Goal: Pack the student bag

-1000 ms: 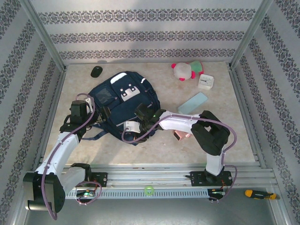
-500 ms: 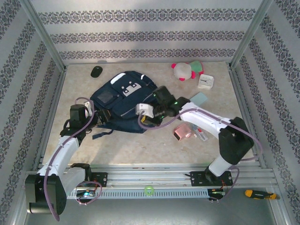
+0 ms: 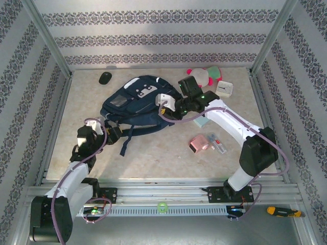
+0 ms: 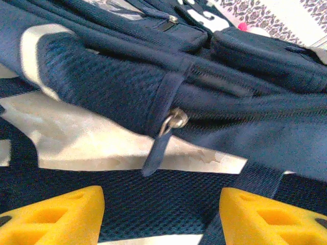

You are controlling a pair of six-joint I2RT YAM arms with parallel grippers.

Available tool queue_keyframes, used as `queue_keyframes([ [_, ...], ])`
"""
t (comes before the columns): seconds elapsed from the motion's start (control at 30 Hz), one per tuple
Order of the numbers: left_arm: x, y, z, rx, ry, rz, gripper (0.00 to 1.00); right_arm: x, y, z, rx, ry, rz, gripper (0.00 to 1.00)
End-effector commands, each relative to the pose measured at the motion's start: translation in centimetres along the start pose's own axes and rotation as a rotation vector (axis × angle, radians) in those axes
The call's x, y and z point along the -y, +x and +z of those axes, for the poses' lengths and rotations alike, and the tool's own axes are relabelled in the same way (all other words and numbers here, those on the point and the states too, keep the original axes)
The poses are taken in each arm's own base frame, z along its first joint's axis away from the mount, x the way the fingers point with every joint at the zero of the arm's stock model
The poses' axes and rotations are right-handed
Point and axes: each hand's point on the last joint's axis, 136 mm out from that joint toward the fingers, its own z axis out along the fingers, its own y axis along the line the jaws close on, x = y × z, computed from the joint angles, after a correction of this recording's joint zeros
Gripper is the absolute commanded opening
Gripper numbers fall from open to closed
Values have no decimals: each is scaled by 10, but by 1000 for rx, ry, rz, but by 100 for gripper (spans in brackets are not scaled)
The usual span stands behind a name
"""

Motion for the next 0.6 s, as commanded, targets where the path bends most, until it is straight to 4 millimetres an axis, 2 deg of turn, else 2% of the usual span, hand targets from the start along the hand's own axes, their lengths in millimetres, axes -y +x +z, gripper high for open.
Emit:
queue_keyframes([
  [0.0,11,-22,-1,117,34,116,62,13,-35,-23,116,16,-60,0],
  [0.3,19,-8,18,128,76,249,62,13,-42,-34,146,-24,-75,0],
  [0.47,21,-13,34,149,102,281,60,11,-44,-36,149,-34,-74,0],
  [0.57,27,-22,39,175,120,308,57,10,-44,-37,147,-38,-71,0],
])
